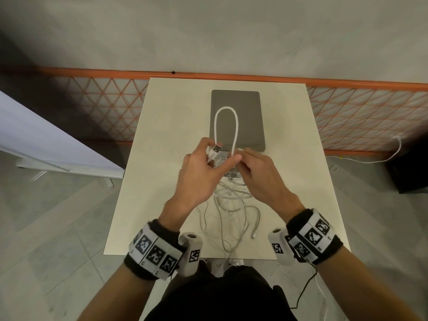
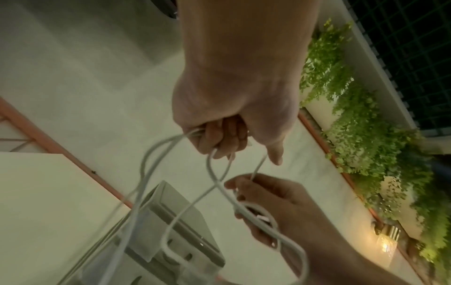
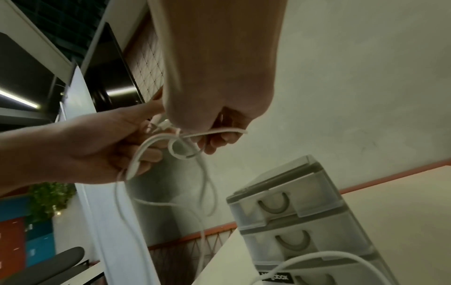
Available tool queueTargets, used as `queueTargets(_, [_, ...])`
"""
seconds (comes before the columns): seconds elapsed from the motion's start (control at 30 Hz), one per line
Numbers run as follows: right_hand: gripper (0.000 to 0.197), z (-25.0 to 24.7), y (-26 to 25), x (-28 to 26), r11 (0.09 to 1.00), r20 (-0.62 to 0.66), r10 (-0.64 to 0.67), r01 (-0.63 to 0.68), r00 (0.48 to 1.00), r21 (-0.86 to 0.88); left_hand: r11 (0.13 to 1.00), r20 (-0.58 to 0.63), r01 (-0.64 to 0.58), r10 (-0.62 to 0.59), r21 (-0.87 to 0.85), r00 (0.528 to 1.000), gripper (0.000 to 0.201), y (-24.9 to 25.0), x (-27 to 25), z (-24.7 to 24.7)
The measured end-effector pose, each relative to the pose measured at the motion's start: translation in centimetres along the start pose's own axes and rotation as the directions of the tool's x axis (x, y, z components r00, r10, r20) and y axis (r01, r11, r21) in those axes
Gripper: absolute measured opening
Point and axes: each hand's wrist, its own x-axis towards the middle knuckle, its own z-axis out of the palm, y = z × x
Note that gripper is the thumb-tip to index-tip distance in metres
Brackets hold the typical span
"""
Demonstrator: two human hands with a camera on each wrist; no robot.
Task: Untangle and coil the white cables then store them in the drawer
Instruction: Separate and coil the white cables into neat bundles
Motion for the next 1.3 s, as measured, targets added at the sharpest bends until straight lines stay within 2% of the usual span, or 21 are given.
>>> queueTargets(0.07, [0.026, 0.4, -0.9, -0.1, 0.998, 0.030, 0.003, -0.005, 1.000, 0.058, 0.993, 0.041, -0.034, 0.039, -0.109, 0.998, 0.028, 0.1, -0.2, 0.6])
queueTargets(0.13, [0.026, 0.9, -1.4, -0.3, 0.995, 0.056, -0.005, -0.001, 0.998, 0.104, 0.987, 0.029, -0.074, 0.079, -0.142, 0.996, 0.011, 0.0, -0.3, 1.0])
queueTargets(0.2, [0.022, 1.6, -1.7, -0.6, 0.991, 0.076, 0.046, -0.055, 0.996, 0.121, 0.985, -0.027, -0.098, 0.095, -0.139, 0.995, 0.028, -0.3, -0.3, 0.9])
queueTargets(0.3, [0.027, 1.6, -1.5, -1.3, 0.981, 0.111, 0.145, -0.157, 0.983, 0.112, 0.980, -0.097, -0.100, 0.084, -0.172, 0.992, 0.032, -0.8, -0.6, -0.1])
queueTargets(0.47, [0.048, 1.9, -0.2, -3.6, 0.990, 0.367, 0.128, -0.143, 0.921, 0.013, 0.973, -0.233, -0.095, 0.045, -0.209, 0.971, 0.029, -1.2, -1.1, -3.2])
queueTargets(0.6, [0.052, 1.6, 0.3, -5.1, 0.971, 0.282, 0.127, -0.177, 0.951, 0.160, 0.990, -0.276, -0.080, 0.045, -0.116, 0.960, 0.031, -1.8, -0.9, -5.3])
queueTargets(0.7, [0.044, 1.0, 0.4, -5.3, 0.940, 0.263, 0.175, -0.240, 0.949, 0.241, 0.997, -0.236, -0.073, 0.063, -0.033, 0.970, 0.038, -2.7, -1.6, -6.2])
queueTargets(0.83, [0.028, 1.6, 0.1, -6.7, 0.900, 0.385, 0.231, -0.346, 0.894, 0.263, 0.991, -0.107, -0.056, 0.070, 0.124, 0.992, 0.044, -2.9, -3.2, -8.3])
queueTargets(0.9, [0.024, 2.8, -1.0, -7.9, 0.918, 0.521, 0.195, -0.341, 0.831, 0.200, 0.977, 0.016, -0.059, 0.057, 0.205, 0.998, 0.043, -2.9, -4.2, -9.7])
queueTargets(0.97, [0.025, 4.6, -2.6, -8.9, 0.946, 0.647, 0.111, -0.279, 0.755, 0.163, 0.949, 0.157, -0.074, 0.026, 0.307, 0.987, 0.042, -2.7, -5.6, -10.6])
queueTargets(1.03, [0.028, 6.7, -4.1, -9.6, 0.975, 0.718, -0.004, -0.155, 0.697, 0.156, 0.918, 0.244, -0.085, -0.013, 0.386, 0.970, 0.037, -2.8, -7.2, -11.1])
queueTargets(1.1, [0.030, 8.6, -5.3, -10.0, 0.996, 0.780, -0.058, -0.021, 0.623, 0.091, 0.884, 0.287, -0.079, -0.064, 0.461, 0.956, 0.034, -3.1, -8.8, -11.3])
queueTargets(1.13, [0.031, 9.6, -5.8, -10.1, 0.997, 0.808, -0.068, 0.006, 0.585, 0.079, 0.865, 0.295, -0.064, -0.099, 0.498, 0.950, 0.030, -3.2, -9.6, -11.4])
queueTargets(1.17, [0.030, 10.3, -6.2, -10.1, 0.995, 0.827, -0.082, -0.003, 0.556, 0.101, 0.849, 0.298, -0.046, -0.134, 0.526, 0.945, 0.026, -3.3, -10.2, -11.6])
queueTargets(1.23, [0.026, 11.7, -7.2, -10.3, 0.973, 0.832, -0.133, -0.087, 0.539, 0.212, 0.836, 0.286, 0.012, -0.202, 0.549, 0.937, 0.024, -3.4, -11.2, -12.1])
queueTargets(1.3, [0.020, 13.3, -7.4, -10.6, 0.945, 0.847, -0.135, -0.189, 0.515, 0.266, 0.820, 0.248, 0.077, -0.260, 0.567, 0.933, 0.046, -3.3, -11.9, -12.7])
